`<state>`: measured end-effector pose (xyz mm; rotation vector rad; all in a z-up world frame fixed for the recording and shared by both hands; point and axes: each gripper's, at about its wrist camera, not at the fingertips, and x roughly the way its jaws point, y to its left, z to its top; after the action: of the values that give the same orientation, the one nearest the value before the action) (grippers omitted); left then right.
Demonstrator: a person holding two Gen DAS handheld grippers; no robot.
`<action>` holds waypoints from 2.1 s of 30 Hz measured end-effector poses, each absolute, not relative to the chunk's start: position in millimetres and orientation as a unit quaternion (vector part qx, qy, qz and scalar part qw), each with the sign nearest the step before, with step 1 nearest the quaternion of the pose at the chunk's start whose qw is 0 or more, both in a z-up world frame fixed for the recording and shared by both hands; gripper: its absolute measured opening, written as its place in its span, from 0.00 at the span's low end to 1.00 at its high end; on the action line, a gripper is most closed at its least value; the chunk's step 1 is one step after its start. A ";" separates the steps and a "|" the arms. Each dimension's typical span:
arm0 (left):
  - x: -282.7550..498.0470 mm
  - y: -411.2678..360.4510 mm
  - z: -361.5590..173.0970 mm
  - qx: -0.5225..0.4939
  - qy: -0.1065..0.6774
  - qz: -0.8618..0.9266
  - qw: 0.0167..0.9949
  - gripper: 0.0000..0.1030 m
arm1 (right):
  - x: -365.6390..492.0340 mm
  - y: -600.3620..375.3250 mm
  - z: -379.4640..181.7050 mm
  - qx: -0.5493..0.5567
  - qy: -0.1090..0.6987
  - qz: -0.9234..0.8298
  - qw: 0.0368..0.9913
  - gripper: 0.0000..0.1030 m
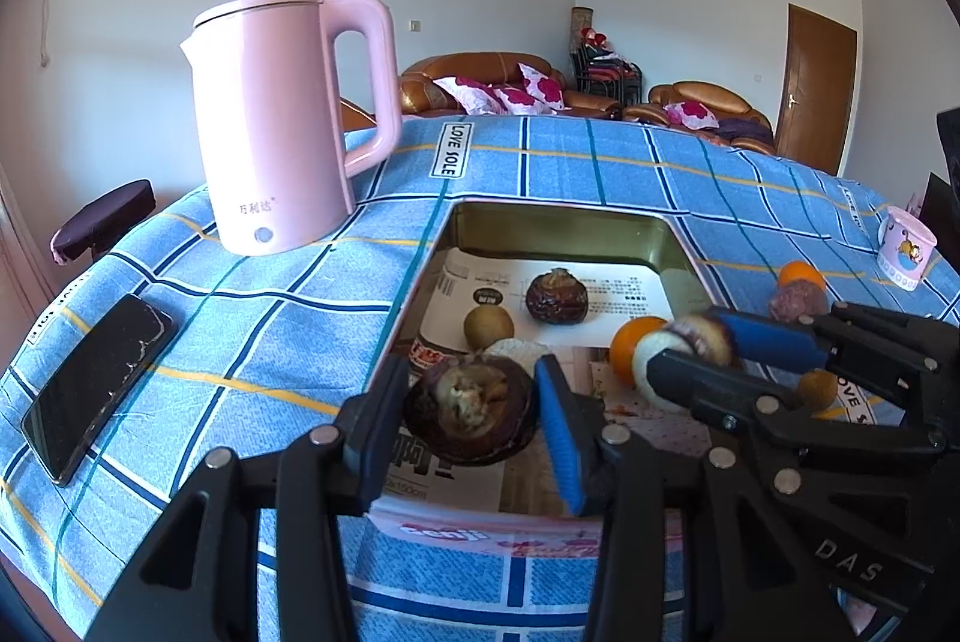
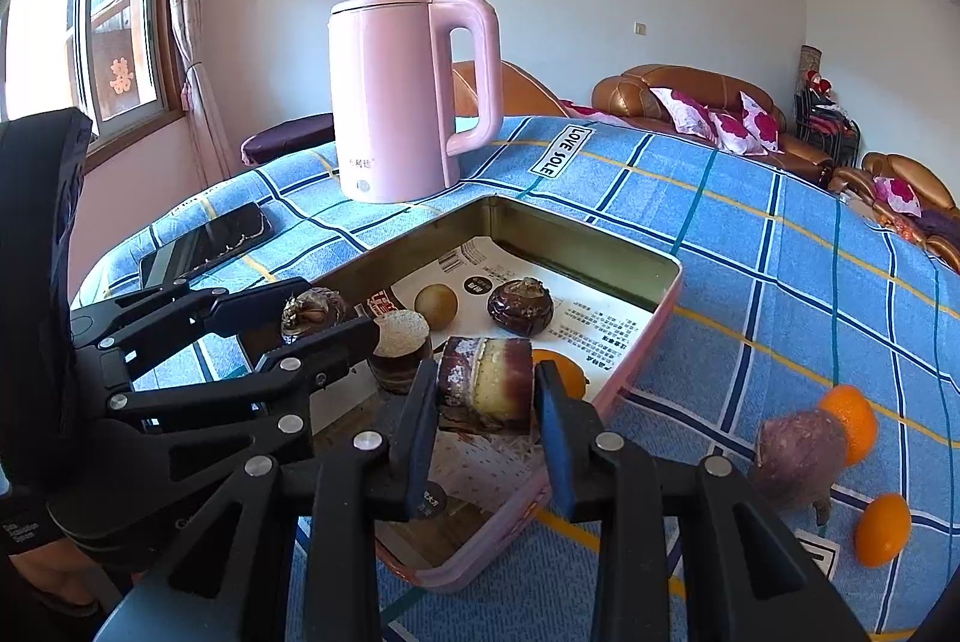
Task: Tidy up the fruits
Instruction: 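Lower both items into the pink tin and open both grippers, then grasp a small brown fruit on the cloth with the left gripper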
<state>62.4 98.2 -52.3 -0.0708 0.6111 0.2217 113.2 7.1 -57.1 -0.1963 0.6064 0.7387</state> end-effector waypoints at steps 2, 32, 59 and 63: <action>61.5 98.0 -51.7 -0.034 0.298 0.110 0.948 0.45 | 113.7 6.3 -56.8 -0.092 0.291 0.352 0.885 0.37; 65.3 -20.7 -31.7 0.022 0.275 -0.007 0.961 0.90 | 99.9 -179.5 -45.5 -0.039 0.265 0.161 0.950 0.59; 125.8 -66.6 -52.0 0.020 0.367 -0.081 0.927 0.30 | 130.5 -194.9 -50.3 -0.006 0.298 0.154 0.942 0.63; 127.1 -63.0 -49.9 0.030 0.346 -0.060 0.936 0.30 | 147.9 -186.5 -54.2 -0.008 0.322 0.159 0.933 0.63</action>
<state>127.1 -63.0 -49.9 0.0607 0.7062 -0.1226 147.9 -186.5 -54.2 -0.0166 0.6596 0.3259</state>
